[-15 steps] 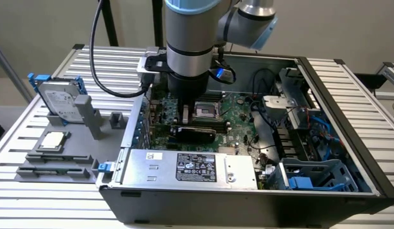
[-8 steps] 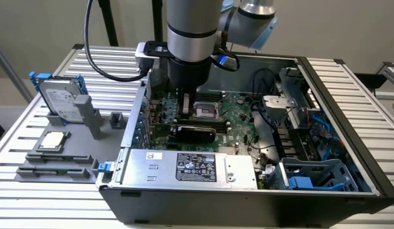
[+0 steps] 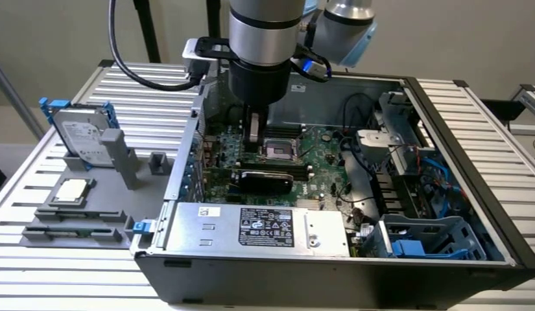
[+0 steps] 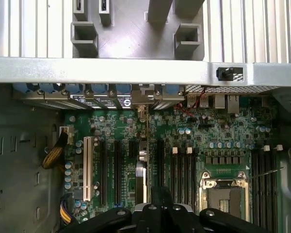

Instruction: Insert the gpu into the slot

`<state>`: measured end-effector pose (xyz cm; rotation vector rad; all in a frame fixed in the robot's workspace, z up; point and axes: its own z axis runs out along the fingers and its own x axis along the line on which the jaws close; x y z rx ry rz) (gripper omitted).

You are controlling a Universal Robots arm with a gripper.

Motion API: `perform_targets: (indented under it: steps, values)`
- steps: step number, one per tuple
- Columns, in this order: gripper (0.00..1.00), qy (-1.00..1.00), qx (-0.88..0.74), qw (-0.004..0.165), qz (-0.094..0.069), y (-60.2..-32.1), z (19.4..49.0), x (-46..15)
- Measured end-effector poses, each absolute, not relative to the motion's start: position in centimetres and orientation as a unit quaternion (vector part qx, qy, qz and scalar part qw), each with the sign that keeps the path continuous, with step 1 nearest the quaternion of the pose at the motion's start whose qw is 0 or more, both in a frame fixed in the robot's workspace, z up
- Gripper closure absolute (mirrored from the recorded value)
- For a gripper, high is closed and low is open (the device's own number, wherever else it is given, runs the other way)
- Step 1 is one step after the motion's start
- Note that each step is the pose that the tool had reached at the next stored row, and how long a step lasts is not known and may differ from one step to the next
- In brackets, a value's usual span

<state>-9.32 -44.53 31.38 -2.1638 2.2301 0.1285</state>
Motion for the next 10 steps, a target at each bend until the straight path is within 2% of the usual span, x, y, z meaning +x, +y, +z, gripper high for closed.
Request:
perform_targets:
  steps: [10]
  values:
    - [0.89, 0.717, -0.696, 0.016, 0.041, -44.53, 31.39, -9.31]
